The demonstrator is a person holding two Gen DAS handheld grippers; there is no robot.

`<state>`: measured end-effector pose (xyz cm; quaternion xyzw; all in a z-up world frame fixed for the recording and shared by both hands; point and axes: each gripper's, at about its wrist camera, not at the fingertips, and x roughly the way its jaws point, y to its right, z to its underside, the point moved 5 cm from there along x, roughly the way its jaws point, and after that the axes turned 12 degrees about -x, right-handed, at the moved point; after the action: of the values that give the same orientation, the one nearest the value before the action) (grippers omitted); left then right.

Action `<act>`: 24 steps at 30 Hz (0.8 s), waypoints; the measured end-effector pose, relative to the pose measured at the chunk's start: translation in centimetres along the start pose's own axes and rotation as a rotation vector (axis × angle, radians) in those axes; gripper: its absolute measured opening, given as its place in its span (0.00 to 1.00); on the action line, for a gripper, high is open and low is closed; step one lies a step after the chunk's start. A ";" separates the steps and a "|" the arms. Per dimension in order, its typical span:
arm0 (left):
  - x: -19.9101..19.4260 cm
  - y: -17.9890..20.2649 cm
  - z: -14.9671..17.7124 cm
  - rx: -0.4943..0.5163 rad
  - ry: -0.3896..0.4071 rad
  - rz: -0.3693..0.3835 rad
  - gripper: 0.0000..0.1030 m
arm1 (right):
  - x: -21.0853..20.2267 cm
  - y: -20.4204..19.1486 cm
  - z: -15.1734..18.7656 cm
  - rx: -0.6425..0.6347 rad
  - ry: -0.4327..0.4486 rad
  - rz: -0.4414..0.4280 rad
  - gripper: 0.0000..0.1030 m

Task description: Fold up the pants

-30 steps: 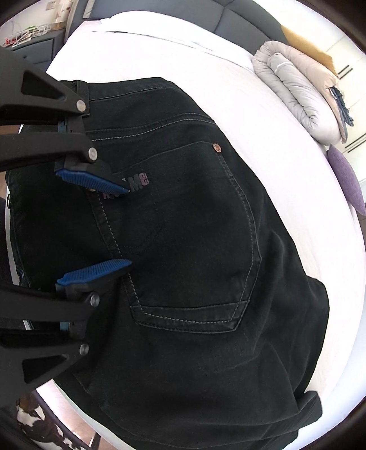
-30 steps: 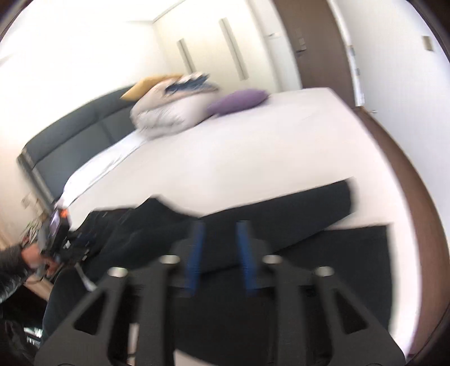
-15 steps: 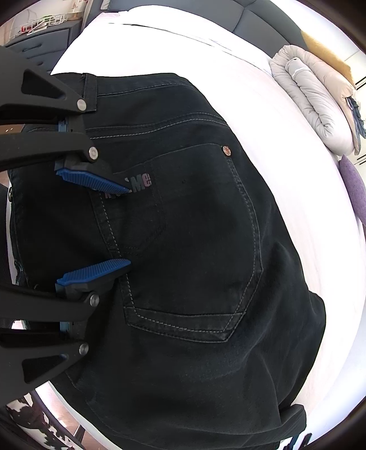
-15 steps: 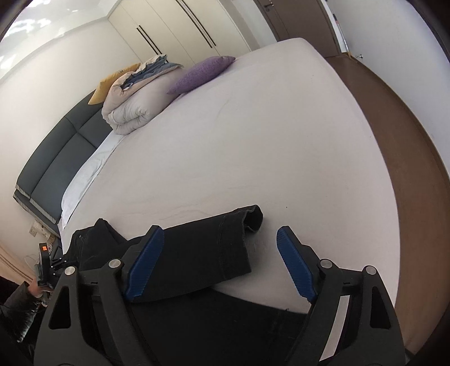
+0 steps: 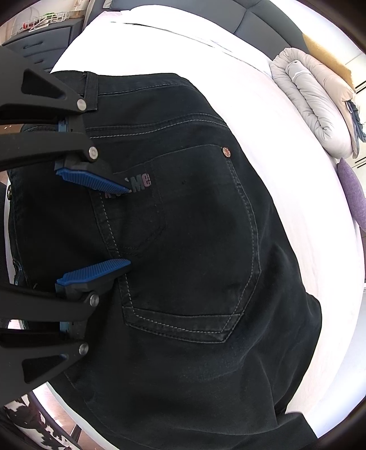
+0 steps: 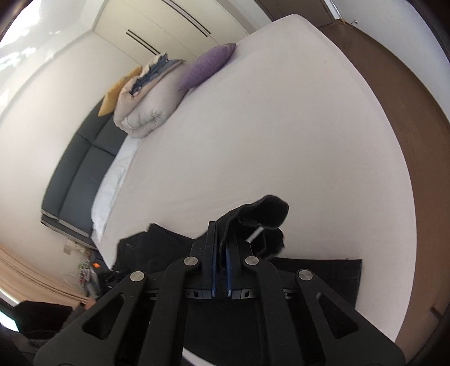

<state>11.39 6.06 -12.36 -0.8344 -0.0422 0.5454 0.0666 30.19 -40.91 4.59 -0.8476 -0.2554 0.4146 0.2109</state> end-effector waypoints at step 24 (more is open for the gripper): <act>-0.6 0.2 0.6 -0.006 0.033 -0.006 0.51 | -3.7 6.2 16.3 0.543 0.085 -0.023 0.70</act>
<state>10.64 5.85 -12.10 -0.8435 -0.0452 0.5312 0.0663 16.65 -45.61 -6.01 -0.7735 -0.1356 0.4296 0.4457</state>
